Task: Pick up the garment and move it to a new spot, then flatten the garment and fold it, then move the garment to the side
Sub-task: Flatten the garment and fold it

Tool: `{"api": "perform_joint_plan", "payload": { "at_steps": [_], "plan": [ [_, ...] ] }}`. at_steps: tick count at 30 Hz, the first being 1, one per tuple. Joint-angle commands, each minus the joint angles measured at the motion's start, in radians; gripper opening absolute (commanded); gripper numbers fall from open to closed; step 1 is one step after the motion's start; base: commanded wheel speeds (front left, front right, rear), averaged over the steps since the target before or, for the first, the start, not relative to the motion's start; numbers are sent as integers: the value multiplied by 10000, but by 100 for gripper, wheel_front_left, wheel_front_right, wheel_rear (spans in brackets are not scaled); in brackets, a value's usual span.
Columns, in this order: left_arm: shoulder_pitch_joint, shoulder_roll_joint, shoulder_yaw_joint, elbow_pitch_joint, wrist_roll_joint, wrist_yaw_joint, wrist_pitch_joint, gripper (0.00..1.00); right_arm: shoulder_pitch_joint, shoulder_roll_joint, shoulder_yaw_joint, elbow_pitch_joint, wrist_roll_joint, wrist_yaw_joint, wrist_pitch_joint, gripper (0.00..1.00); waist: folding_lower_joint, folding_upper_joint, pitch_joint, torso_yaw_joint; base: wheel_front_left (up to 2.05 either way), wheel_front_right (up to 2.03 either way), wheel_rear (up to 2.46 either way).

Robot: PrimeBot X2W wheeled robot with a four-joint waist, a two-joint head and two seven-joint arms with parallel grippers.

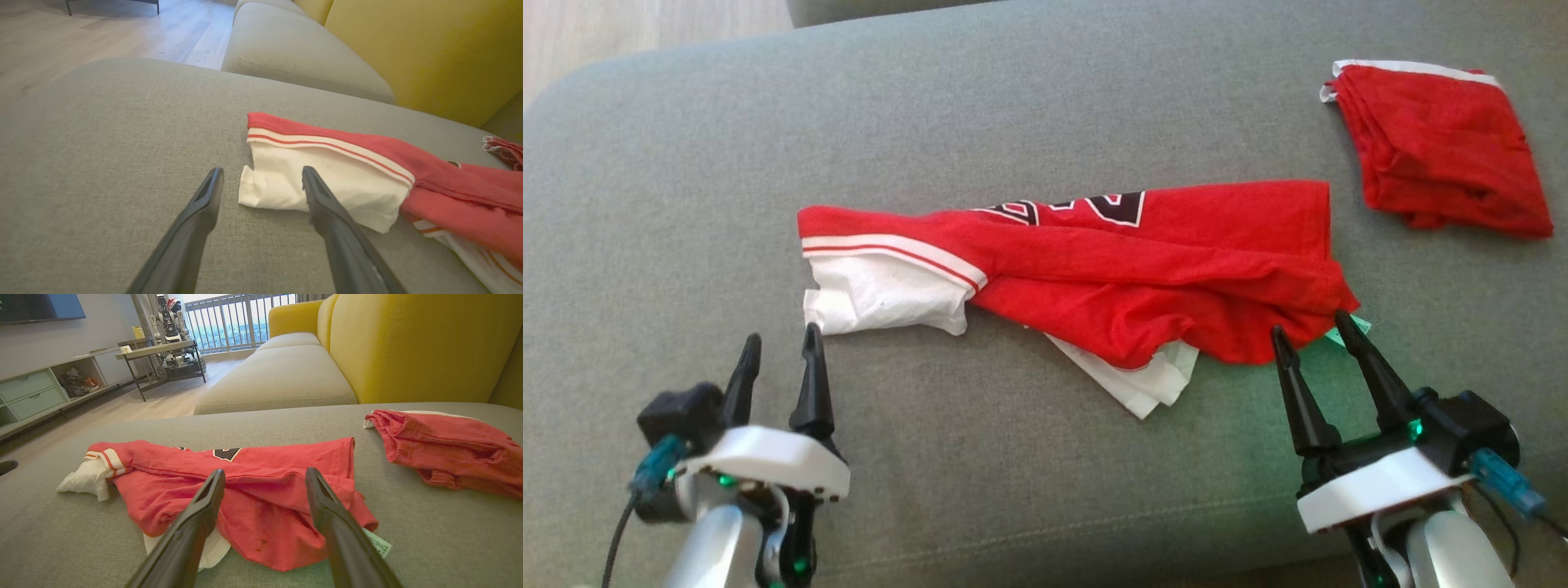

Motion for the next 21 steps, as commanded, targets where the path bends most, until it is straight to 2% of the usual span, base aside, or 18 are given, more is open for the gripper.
{"api": "perform_joint_plan", "payload": {
  "at_steps": [1, 10, 17, 20, 21],
  "plan": [
    [-843, 111, 352, 127, 243, -124, -90, 100, -423, -68, 268, -336, -34, -4, -92, 100, 0, 0, 124, -52, 0, 0, 0],
    [-2014, 509, -311, 2524, 908, -701, 18, 100, -578, -68, 269, -389, -87, -4, -92, 100, 0, 0, 525, -252, 0, 0, 0],
    [-2995, 544, -298, 3965, 1030, -680, -42, 100, -753, -68, 271, -480, -117, -4, -92, 100, 0, 0, 970, -336, 0, 0, 0],
    [-3226, 504, -379, 4456, 1029, -808, -49, 100, -818, -68, 284, -479, -135, -4, -92, 100, 0, 0, 1075, -353, 0, 0, 0],
    [-3296, 483, -401, 4601, 995, -921, -53, 84, -837, -68, 286, -475, -143, -4, -92, 100, 0, 0, 1095, -361, 0, 0, 0]
  ]
}}
